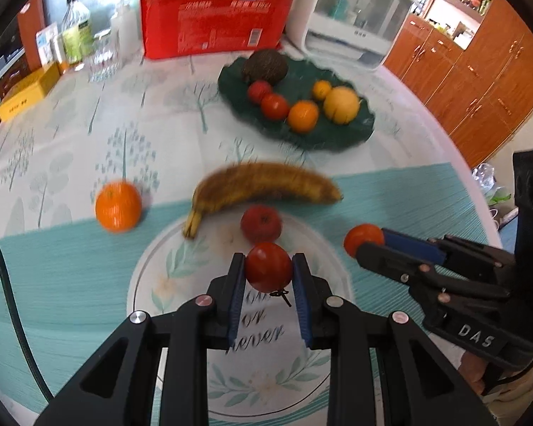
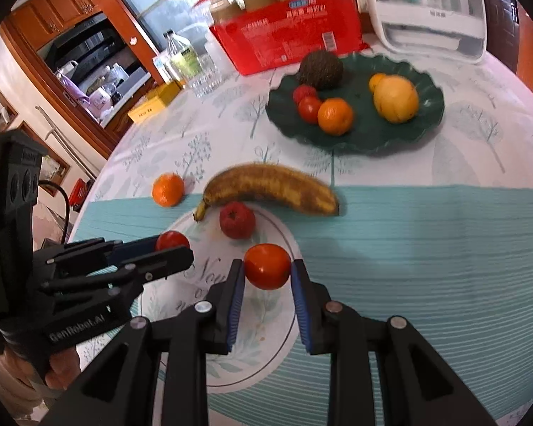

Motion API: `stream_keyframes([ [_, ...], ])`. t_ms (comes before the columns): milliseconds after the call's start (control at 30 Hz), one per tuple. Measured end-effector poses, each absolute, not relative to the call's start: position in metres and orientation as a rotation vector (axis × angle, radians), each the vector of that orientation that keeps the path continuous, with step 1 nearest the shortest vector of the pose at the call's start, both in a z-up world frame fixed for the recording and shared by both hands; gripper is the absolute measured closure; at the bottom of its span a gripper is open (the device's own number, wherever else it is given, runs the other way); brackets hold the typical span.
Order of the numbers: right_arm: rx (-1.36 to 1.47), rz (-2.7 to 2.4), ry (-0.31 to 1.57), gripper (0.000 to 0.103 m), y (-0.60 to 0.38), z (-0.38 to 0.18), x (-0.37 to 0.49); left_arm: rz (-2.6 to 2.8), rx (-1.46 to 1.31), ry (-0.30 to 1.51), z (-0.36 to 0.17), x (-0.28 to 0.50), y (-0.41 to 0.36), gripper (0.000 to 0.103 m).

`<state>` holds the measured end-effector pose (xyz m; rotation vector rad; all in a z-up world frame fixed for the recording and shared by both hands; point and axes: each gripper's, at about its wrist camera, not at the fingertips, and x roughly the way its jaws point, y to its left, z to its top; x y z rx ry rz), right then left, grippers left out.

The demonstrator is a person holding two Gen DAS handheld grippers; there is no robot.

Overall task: Organize fruits
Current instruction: 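Carry both cherry tomatoes onto the green plate and open both grippers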

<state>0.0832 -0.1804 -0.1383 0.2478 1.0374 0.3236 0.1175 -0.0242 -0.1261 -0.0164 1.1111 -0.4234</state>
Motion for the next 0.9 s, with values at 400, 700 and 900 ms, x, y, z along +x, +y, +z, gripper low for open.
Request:
stream_keyframes([
  [400, 0.157, 0.234, 0.893, 0.076, -0.229, -0.061, 0.142, -0.491, -0.011, 0.961, -0.044, 0.193, -0.067, 0.079],
  [700, 0.093, 0.123, 0.829, 0.076, -0.269, -0.026, 0.214, -0.465, -0.015, 0.944, -0.029, 0.269, -0.102, 0.079],
  [900, 0.112, 0.075, 0.852, 0.076, -0.287, -0.038, 0.26, -0.447, -0.003, 0.96, -0.044, 0.303, -0.127, 0.079],
])
